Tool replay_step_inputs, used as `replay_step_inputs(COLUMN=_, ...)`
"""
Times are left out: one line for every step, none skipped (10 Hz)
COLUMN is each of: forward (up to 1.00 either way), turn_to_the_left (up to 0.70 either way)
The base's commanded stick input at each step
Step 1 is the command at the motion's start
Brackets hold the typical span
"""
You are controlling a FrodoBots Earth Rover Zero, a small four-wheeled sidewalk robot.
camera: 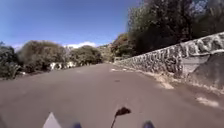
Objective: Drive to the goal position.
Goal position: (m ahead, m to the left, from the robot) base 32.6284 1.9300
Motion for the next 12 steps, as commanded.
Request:
replay_step_inputs(forward=0.85, turn_to_the_left=0.0)
replay_step_inputs(forward=0.85, turn_to_the_left=0.0)
replay_step_inputs(forward=0.85, turn_to_the_left=0.0)
replay_step_inputs(forward=0.85, turn_to_the_left=0.0)
replay_step_inputs(forward=0.85, turn_to_the_left=0.0)
replay_step_inputs(forward=0.85, turn_to_the_left=0.0)
replay_step_inputs(forward=0.85, turn_to_the_left=0.0)
replay_step_inputs(forward=0.85, turn_to_the_left=0.0)
replay_step_inputs(forward=0.85, turn_to_the_left=0.34)
replay_step_inputs(forward=0.85, turn_to_the_left=0.34)
replay_step_inputs(forward=0.85, turn_to_the_left=0.34)
replay_step_inputs(forward=0.85, turn_to_the_left=0.34)
